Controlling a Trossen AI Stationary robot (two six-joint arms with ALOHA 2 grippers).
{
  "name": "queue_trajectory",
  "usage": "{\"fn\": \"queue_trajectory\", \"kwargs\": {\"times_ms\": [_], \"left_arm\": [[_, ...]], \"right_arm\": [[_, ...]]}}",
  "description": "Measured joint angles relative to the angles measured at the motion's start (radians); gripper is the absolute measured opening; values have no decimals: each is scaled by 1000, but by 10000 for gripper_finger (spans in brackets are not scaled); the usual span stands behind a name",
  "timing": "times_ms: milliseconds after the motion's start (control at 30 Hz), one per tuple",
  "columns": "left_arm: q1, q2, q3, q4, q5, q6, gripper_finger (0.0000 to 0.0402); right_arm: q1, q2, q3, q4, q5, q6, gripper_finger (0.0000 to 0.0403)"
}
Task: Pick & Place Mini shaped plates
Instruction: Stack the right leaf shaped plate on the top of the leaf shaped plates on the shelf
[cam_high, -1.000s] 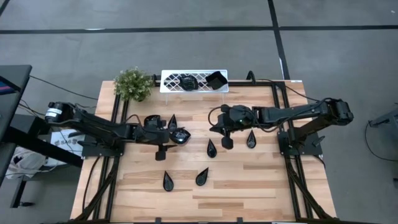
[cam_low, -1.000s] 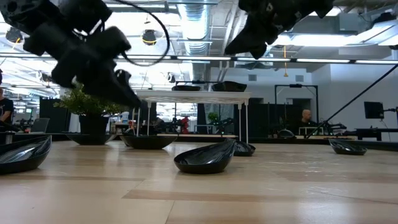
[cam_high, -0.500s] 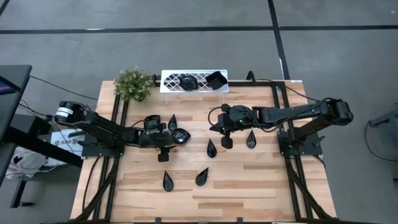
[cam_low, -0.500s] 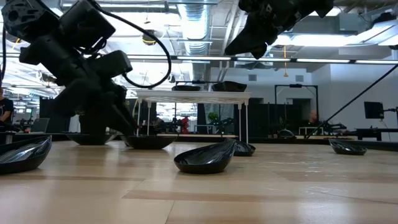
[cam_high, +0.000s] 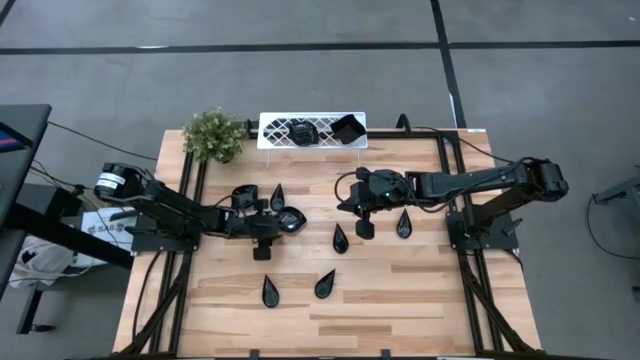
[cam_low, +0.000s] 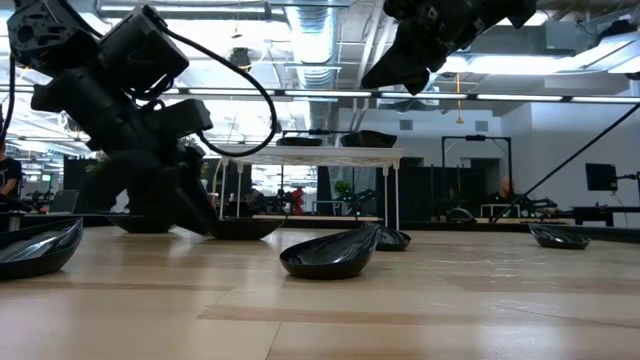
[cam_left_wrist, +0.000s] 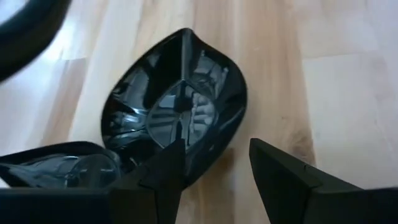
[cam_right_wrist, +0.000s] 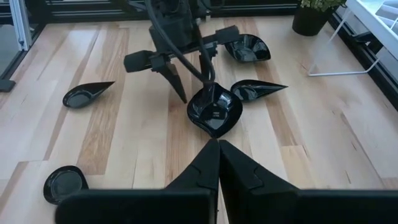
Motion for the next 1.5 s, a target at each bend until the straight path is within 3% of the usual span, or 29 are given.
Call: {"fn": "queue_trajectory", "kwargs": {"times_ms": [233,567,833,1000,1200,1500], "left_arm": [[4,0,0,1,-3,-11,153],[0,-2,0,12,102,-57,12],[-36,-12,1,57,109,-83,6],[-64,-87,0,56,86,-72,5],[-97,-229,0,-92,25,-38,4],[-210,-321,1,-150,14,49,4]], "right_arm": [[0,0,0,0,0,0,1],[0,0,0,0,0,17,1],[5,0,0,4,0,33,1],[5,0,0,47,3,67,1],[-10,15,-1,103,257,406,1],[-10,138,35,208,96,373,19]]}}
